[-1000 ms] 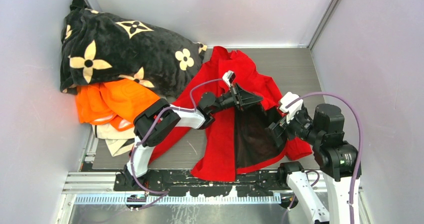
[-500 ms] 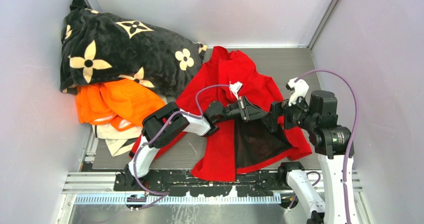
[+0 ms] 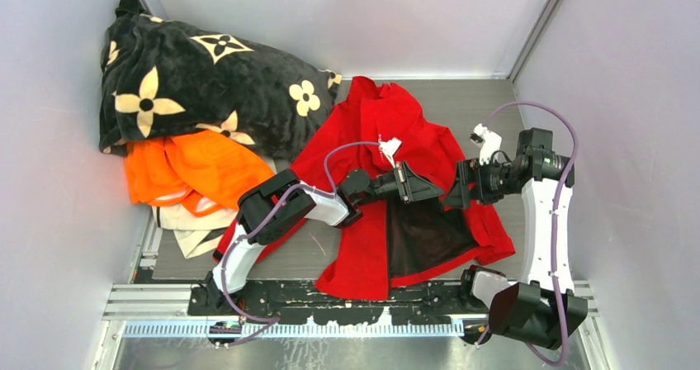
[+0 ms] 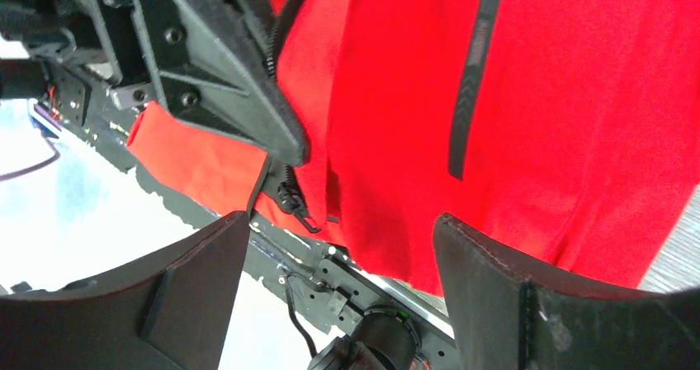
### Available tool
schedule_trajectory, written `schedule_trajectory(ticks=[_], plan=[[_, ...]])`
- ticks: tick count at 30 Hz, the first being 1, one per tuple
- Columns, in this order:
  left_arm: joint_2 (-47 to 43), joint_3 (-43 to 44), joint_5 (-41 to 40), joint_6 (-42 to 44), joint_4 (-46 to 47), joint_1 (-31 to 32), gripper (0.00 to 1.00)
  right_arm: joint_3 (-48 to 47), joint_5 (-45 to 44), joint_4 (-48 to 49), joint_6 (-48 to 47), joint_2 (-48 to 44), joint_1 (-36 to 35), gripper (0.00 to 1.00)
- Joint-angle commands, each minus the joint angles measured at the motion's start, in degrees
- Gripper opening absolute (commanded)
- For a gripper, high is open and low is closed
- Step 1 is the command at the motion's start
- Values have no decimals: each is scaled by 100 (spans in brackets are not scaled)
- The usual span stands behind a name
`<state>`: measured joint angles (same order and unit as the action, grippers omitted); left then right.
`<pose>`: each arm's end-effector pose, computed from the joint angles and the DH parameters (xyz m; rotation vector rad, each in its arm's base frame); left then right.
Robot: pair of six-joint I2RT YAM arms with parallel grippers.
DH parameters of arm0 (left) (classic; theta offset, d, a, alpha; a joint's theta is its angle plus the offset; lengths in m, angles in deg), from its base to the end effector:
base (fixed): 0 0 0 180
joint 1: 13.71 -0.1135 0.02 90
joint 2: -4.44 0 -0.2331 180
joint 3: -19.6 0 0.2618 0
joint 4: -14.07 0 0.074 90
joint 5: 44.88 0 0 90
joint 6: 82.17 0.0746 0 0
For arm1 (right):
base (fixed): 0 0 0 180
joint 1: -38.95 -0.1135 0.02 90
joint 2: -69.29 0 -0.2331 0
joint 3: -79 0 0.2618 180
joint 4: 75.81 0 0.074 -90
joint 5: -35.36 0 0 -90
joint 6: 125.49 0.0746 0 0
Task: Zip up the jacket
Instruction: Adjust the zipper on the jacket.
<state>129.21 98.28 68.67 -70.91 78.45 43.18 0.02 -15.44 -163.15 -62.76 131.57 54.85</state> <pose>0.2316 -0.4097 0.1611 0.1511 1.6714 -2.1930 0.2111 -0.0111 0.2707 -0.3994 2.4766 0.6720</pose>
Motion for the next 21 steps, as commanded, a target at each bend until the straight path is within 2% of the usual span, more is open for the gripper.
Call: schedule_trajectory(ticks=[1,6,13,21], plan=[[-15,119,-45,159,446,5,0,21,600,-264,-683,-189,18,85],[4,128,-54,140,445,11,0,236,561,-118,-578,0,18,72],[64,198,-40,66,446,29,0,324,475,69,-486,138,19,62],[97,211,-44,51,446,43,0,349,545,220,-376,291,18,40]])
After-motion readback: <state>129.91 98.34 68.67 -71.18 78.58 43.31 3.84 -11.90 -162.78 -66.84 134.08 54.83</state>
